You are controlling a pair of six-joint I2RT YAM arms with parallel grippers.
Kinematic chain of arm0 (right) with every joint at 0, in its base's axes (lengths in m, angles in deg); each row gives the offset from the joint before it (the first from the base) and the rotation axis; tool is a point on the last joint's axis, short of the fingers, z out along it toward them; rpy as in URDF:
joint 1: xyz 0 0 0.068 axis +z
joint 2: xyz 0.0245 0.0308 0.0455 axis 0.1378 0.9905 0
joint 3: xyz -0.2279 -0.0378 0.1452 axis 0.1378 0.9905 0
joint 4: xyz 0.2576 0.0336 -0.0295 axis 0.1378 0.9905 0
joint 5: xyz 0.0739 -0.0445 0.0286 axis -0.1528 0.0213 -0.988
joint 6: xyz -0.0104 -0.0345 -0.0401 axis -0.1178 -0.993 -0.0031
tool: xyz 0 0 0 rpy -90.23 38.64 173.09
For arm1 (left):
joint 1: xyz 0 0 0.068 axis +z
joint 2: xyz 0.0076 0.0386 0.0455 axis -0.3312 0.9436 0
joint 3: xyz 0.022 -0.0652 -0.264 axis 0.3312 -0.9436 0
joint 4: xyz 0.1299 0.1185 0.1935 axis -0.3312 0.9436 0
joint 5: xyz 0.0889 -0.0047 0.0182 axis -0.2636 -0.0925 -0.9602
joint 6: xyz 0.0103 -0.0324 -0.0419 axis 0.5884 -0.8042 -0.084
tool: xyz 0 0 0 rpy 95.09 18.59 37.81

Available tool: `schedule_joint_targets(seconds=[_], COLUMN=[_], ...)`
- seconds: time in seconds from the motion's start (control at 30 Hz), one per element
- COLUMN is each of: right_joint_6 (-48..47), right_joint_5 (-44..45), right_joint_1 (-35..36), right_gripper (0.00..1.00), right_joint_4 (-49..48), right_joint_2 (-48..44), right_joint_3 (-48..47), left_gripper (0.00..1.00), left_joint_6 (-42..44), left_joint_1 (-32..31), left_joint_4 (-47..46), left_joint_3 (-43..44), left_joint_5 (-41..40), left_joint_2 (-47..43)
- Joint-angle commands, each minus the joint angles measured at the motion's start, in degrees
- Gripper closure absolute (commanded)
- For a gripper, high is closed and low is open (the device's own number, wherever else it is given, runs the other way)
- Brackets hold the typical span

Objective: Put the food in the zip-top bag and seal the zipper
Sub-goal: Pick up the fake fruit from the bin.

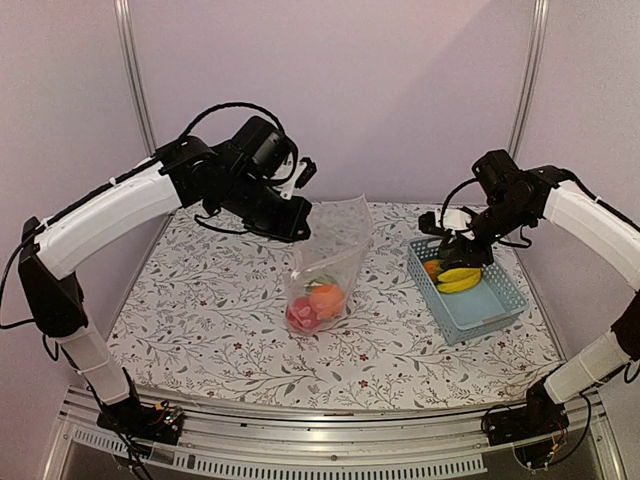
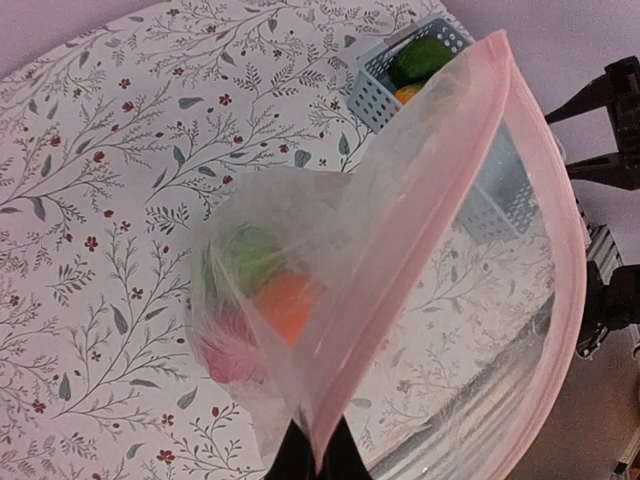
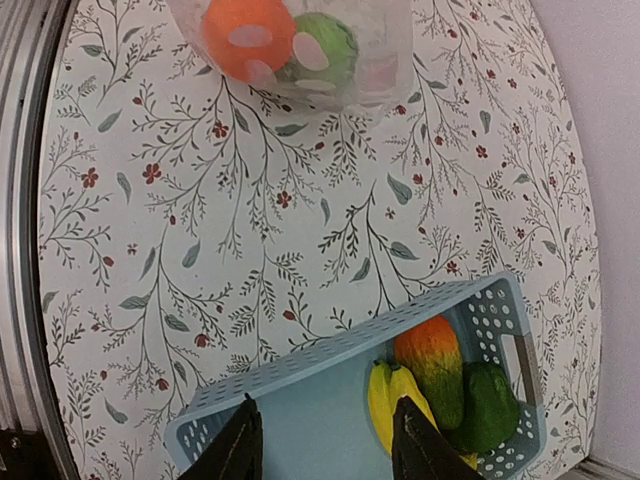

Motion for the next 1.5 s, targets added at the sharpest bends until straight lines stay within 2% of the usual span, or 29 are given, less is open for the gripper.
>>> schedule_joint_targets(seconds=[0.0, 0.43, 0.87, 0.97, 1.23, 1.33, 1.47], right_joint_6=[-7.2, -13.3, -14.3, -14.5, -14.3, -14.1, -12.7], right_joint_5=[5.6, 21.9, 30.1, 32.0, 35.5, 35.7, 32.0], right_joint_1=[-4.4, -6.2, -8.1, -8.1, -8.2, -8.2, -8.2], right_gripper=[0.55, 0.43, 0.42, 0.46, 0.78, 0.83, 0.87], right_joint_4=[-1.4, -13.3, -21.1, -22.0, -22.9, -21.5, -14.9], right_joint_2=[2.8, 12.6, 22.7, 23.8, 21.9, 18.2, 12.6], right_joint_3=[1.2, 6.6, 7.3, 8.9, 11.3, 11.4, 8.4], left_gripper=[1.0, 1.0, 1.0, 1.0, 1.0, 1.0, 1.0], left_joint_6=[0.7, 0.8, 0.3, 0.4, 1.0, 1.4, 1.7], left_joint_1=[0.8, 0.9, 0.9, 1.0, 1.1, 1.2, 1.5], left_joint_4=[-2.1, -2.5, -4.1, -4.1, -4.4, -4.3, -4.4], left_joint_3=[0.2, -0.5, -2.8, -3.0, -2.8, -2.4, -2.2], left_joint_5=[-0.2, 0.0, 1.2, 1.2, 1.5, 1.5, 1.5], left_joint_2=[-0.2, -1.0, -1.4, -1.5, -0.5, 0.1, 0.4])
